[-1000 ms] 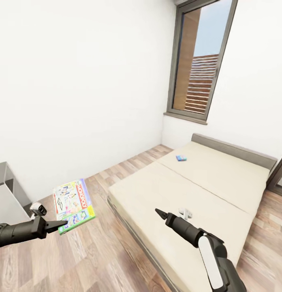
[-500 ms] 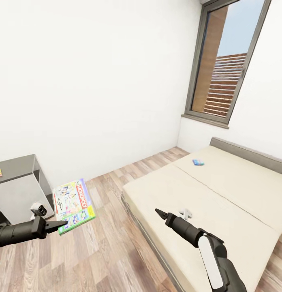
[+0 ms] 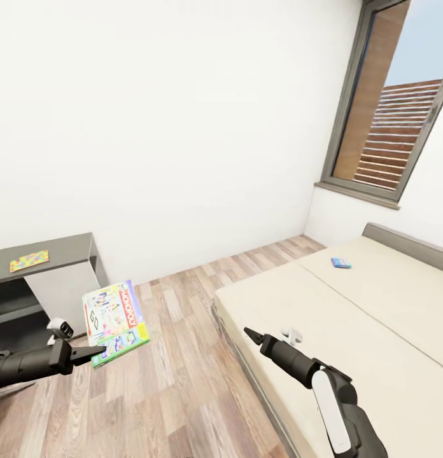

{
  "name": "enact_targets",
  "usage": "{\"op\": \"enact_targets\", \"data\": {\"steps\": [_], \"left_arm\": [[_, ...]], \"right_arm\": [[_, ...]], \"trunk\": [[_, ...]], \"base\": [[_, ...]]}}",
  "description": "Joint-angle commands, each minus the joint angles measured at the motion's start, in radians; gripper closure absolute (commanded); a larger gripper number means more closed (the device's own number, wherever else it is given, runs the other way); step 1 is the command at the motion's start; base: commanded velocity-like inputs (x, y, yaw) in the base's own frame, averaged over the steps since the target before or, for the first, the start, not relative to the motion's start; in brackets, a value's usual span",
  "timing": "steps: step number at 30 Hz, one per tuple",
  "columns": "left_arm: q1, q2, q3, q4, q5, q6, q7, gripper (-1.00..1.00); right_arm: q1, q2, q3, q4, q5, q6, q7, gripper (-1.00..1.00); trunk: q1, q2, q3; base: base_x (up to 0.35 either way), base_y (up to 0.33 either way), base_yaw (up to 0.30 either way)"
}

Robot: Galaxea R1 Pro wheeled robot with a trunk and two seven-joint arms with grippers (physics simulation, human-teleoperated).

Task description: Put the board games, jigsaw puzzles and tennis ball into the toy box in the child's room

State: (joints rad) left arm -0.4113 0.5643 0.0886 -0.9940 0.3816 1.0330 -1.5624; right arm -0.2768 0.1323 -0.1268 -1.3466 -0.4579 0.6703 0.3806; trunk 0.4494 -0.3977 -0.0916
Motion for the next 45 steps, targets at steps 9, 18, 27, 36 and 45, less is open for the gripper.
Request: {"op": "enact_targets", "data": {"steps": [9,18,27,36,45], "left_arm": [[-0.001,0.0,-0.001,0.0,0.002,0.011,-0.004,1.0],[-0.001,0.001,0.0,0.003,0.003,0.012,-0.004,1.0],[-0.001,0.013,0.0,0.004,0.008,0.012,-0.005,1.0],[0.0,0.02,0.049,0.011,0.009,0.003,-0.004,1.0],[0.0,0.02,0.061,0.012,0.006,-0.001,-0.004,1.0]], "right_arm": [[-0.001,0.001,-0.002,-0.001,-0.002,0.009,0.004,-1.0],[-0.001,0.001,-0.002,0.0,-0.002,0.009,0.006,-1.0],[-0.001,0.0,-0.002,0.0,-0.002,0.009,0.006,-1.0],[-0.001,0.004,-0.002,-0.002,-0.002,0.009,0.005,-1.0],[-0.002,0.004,-0.002,-0.003,-0.002,0.01,0.002,-1.0]], "trunk": [[0.001,-0.002,-0.002],[0.001,-0.002,-0.002],[0.001,-0.002,-0.002],[0.001,-0.002,-0.002],[0.001,-0.002,-0.002]], "base": [[0.0,0.0,0.279],[0.0,0.0,0.281],[0.0,0.0,0.282],[0.025,0.0,0.252],[0.229,0.013,0.025]]}}
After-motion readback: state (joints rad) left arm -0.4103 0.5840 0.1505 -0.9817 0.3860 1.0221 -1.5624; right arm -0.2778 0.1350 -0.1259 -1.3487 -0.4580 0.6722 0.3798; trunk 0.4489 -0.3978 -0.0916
